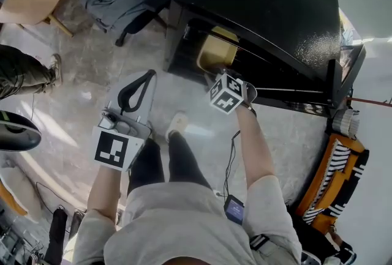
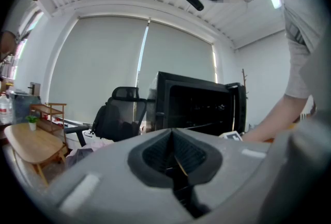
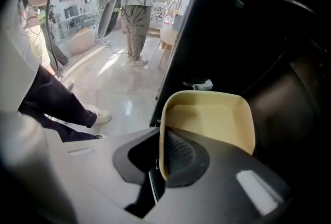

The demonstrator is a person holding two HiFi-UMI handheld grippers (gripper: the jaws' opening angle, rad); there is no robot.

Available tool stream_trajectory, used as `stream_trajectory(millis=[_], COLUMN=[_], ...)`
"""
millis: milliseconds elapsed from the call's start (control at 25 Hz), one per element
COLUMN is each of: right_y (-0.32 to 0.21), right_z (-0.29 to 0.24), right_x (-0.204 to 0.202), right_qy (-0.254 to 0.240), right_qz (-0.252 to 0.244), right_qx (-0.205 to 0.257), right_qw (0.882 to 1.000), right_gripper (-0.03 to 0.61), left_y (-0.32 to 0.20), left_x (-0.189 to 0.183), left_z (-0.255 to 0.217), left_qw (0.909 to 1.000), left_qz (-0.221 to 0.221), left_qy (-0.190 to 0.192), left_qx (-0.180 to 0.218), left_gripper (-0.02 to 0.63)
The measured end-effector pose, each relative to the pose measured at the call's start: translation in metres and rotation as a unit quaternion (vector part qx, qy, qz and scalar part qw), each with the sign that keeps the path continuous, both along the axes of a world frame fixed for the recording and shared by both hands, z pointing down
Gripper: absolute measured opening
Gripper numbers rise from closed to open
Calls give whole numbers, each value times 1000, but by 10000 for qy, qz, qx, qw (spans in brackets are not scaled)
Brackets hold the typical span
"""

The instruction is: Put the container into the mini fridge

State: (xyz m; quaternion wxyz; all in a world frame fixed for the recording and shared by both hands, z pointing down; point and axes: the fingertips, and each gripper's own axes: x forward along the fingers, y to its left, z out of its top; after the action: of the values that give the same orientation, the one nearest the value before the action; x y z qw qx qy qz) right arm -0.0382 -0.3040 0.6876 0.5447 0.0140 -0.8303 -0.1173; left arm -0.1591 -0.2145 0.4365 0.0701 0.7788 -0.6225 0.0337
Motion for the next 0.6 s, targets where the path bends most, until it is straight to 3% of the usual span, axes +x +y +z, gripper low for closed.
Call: stream_trajectory(millis=[600], right_y=[-29], right_z=[1], right_x=[9], right_qy=[151], right_qz=[-285], right_qx=[305], right_qw=[9990], right_gripper=[23], left_y=[-8], left_x=[13], left_z=[6], left_qw=[9998], left_qz=[-197], left_qy=[-10], left_qx=[-75], left_gripper=[2])
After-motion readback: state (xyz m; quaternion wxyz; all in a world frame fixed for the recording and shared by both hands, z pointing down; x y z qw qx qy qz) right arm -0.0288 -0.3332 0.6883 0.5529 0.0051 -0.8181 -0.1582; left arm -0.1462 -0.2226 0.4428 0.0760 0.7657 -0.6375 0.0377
